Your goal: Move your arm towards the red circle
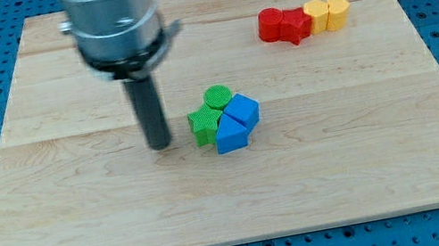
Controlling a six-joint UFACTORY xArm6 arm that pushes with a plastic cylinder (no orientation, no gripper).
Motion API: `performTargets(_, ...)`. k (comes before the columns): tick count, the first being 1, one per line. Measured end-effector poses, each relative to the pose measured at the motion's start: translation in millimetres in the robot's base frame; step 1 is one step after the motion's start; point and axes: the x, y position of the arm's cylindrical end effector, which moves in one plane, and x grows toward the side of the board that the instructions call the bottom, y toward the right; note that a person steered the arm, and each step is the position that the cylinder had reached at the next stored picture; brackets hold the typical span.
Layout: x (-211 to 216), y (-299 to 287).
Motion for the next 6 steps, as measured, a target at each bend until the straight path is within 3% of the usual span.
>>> performTargets(1, -40, -55)
performTargets(2, -118, -53)
performTargets(3, -197, 16)
performTargets(4, -243, 127)
performTargets(5, -241, 197)
performTargets(6, -214, 212)
